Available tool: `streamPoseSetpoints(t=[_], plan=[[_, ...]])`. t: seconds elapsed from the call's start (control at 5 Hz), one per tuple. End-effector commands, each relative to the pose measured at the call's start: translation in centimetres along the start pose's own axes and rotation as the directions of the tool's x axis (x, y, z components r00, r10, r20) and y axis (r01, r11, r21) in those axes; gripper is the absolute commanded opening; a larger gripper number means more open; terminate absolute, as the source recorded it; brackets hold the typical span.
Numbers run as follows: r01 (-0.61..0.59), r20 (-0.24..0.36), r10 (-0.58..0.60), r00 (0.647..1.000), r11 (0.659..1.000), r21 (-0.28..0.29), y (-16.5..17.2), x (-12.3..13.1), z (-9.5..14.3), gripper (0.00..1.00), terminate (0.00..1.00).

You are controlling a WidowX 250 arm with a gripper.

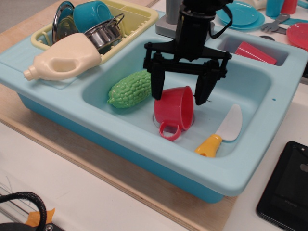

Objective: Flip cup upright

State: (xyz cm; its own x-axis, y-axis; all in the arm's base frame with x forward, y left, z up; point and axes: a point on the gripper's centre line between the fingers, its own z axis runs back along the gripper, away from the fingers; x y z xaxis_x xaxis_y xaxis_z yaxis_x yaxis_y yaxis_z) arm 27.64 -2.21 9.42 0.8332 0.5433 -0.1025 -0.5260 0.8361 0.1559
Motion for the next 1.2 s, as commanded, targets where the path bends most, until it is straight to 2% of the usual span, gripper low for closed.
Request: streamPoseSetpoints(t=[0.0, 0.2, 0.4, 0.6, 0.8, 1.0], plan=[[-0.046, 0.002, 0.046, 0.999, 0.999, -0.027, 0.55, 0.41, 0.28, 1.0, 0.0], [-0.067, 0.009, 0.067, 0.998, 0.997, -0.032, 0.97, 0.64, 0.02, 1.0, 0.0], [-0.076, -0.004, 0.076, 0.997, 0.996, -0.041, 1.03, 0.83, -0.2, 0.0, 0.0], [-0.083, -0.003, 0.083, 0.997, 0.995, -0.051, 1.01, 0.85, -0.32, 0.0, 0.0], [-0.086, 0.031, 0.089, 0.996, 0.991, -0.101, 1.0, 0.63, 0.06, 0.0, 0.0], [-0.084, 0.03, 0.089, 0.996, 0.987, -0.136, 1.04, 0.64, -0.07, 0.0, 0.0]])
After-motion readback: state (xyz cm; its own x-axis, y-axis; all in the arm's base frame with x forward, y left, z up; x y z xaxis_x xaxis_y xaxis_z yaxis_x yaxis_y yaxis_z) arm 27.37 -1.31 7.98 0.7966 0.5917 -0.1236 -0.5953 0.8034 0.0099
